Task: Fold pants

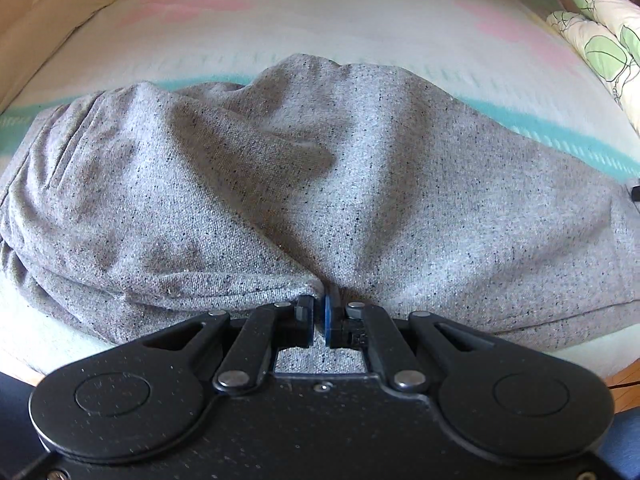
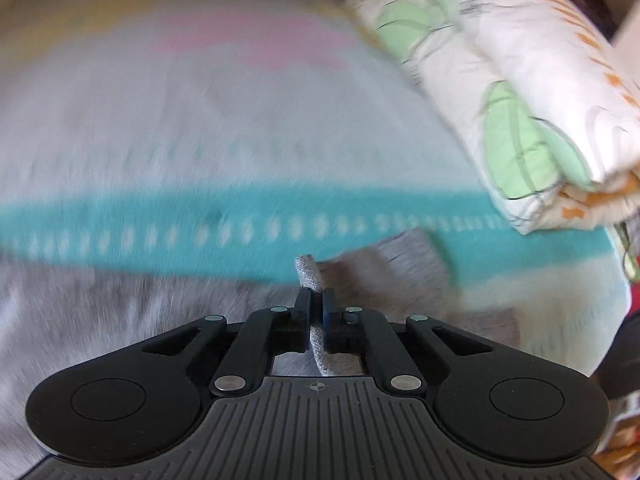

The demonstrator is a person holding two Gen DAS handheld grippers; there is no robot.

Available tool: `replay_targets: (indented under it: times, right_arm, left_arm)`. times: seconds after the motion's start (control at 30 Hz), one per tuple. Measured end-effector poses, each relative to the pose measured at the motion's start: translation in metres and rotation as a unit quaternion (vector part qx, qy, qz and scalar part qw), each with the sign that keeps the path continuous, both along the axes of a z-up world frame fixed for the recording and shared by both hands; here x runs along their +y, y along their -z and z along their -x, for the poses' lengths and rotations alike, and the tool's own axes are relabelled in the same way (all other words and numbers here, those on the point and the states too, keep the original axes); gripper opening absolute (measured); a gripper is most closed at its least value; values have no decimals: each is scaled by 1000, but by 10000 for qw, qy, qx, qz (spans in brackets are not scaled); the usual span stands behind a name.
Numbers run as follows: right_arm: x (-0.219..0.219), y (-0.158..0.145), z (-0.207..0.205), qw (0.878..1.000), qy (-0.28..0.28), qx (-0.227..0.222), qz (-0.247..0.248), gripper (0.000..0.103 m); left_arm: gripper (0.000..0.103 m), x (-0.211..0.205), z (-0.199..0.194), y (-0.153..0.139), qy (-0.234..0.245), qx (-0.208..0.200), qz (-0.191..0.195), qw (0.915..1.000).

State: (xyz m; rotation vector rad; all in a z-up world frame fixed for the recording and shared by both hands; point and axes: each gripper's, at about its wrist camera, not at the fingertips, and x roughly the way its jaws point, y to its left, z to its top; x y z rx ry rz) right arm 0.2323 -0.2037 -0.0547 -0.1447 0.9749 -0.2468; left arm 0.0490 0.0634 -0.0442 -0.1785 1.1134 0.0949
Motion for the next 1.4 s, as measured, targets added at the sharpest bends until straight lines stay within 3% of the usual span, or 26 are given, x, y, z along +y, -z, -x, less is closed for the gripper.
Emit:
replay_targets:
  times: [0.13, 0.23, 0.33, 0.43, 0.53, 0.63, 0.93, 1.07, 1.17, 1.3, 1.4]
  right_arm:
    - [-21, -55, 16, 9957, 57, -732, -560, 5]
    - [-43, -100, 36, 9850, 240, -1359, -1032, 5]
    - [-78, -121, 56, 9755, 676, -1657, -1281, 5]
    - [-108, -103, 65, 9789, 1223, -1308, -988, 5]
    - [-133, -57, 62, 9849, 1531, -418, -688, 5]
    - [-154, -17, 61, 9799, 1818, 272, -779, 5]
    - [-171, -47, 94, 9627, 2107, -609, -1586, 5]
    - [-177, -27, 95, 9639, 2218, -50, -1471, 5]
    - [-176, -9, 88, 9680, 2113, 510, -1253, 5]
    - [-174, -1, 81, 9693, 2064, 744, -1106, 5]
    - [-171, 5, 76, 9707, 2005, 914, -964, 5]
  left_arm:
    - [6, 8, -1, -2, -132, 66, 240, 9996]
    - [6, 12, -1, -4, -181, 64, 346, 9992]
    - [6, 14, 2, -10, -165, -11, 350, 9993]
    - [6, 15, 5, -17, -136, -89, 332, 9993]
    - [6, 14, 9, -24, -87, -169, 274, 9994]
    - [6, 14, 14, -29, -42, -238, 237, 9994]
    - [6, 14, 24, -54, -9, -713, 177, 9973]
    - [6, 17, 35, -71, 79, -1061, 118, 9943]
    - [6, 19, 30, -60, 168, -730, 194, 9970]
    - [6, 18, 21, -34, 124, -82, 349, 9993]
    - [7, 18, 16, -25, 60, 122, 369, 9992]
